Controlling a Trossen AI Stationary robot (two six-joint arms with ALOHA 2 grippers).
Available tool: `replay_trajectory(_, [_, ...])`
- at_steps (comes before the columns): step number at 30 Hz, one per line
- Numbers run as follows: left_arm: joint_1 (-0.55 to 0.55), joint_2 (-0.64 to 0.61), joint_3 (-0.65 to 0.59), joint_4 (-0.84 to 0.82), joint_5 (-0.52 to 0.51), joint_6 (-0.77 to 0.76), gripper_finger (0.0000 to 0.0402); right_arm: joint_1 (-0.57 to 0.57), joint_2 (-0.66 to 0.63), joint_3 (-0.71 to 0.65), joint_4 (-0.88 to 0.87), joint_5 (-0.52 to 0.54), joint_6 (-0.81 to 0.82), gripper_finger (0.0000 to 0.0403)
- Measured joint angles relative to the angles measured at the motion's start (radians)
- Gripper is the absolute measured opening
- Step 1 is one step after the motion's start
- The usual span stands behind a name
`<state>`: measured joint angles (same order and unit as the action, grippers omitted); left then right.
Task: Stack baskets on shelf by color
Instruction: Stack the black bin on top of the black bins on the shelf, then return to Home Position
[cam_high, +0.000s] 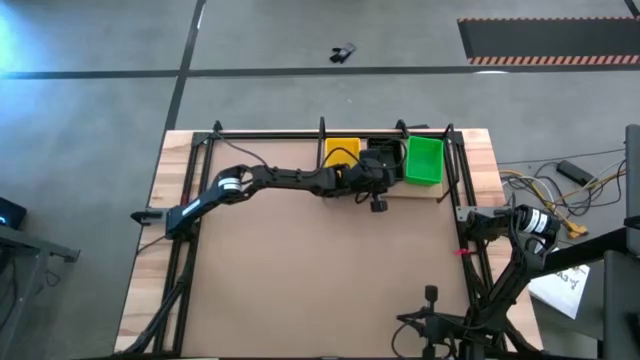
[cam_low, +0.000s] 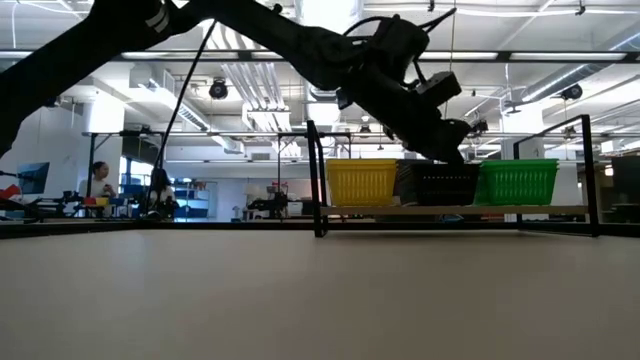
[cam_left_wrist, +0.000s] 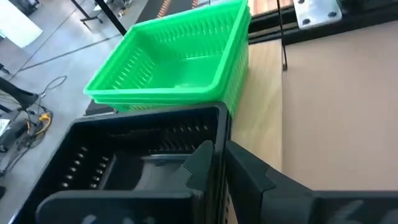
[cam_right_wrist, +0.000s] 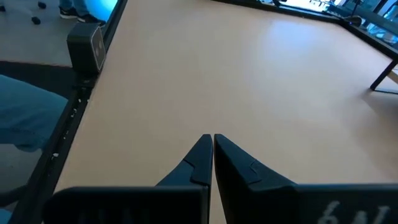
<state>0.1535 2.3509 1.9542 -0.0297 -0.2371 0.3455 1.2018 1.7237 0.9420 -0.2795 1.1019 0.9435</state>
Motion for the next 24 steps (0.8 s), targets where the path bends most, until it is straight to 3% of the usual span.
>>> replay_trajectory(4, [-0.024, -0.045, 0.0, -0.041, -0.009, 0.001, 0.0026, 0.001, 0.0, -0.001, -0.001, 0.012, 0.04, 0.0009])
replay_trajectory(8, [-0.094, -0.161, -0.003, -0.204, -0.01, -0.007, 0.0026, 0.007, -0.001, -0.033, -0.011, 0.075, 0.104, 0.0009])
replay_trajectory(11, [-0.156, -0.271, -0.069, -0.302, -0.09, -0.026, 0.0024, 0.002, -0.001, -0.084, -0.011, 0.083, 0.187, 0.0009])
replay_trajectory(14, [-0.225, -0.406, -0.223, -0.303, -0.221, -0.042, 0.0011, -0.035, -0.008, -0.138, -0.01, 0.046, 0.262, 0.0009])
replay_trajectory(17, [-0.281, -0.573, -0.449, -0.212, -0.251, -0.134, 0.0002, -0.097, -0.032, -0.169, 0.002, -0.014, 0.239, 0.0009])
replay_trajectory(20, [-0.323, -0.742, -0.694, -0.109, -0.249, -0.257, 0.0003, -0.177, -0.077, -0.182, 0.021, -0.088, 0.101, 0.0009])
replay_trajectory(24, [-0.354, -0.966, -0.992, 0.028, -0.239, -0.39, 0.0003, -0.303, -0.199, -0.218, 0.121, -0.208, -0.206, 0.0009])
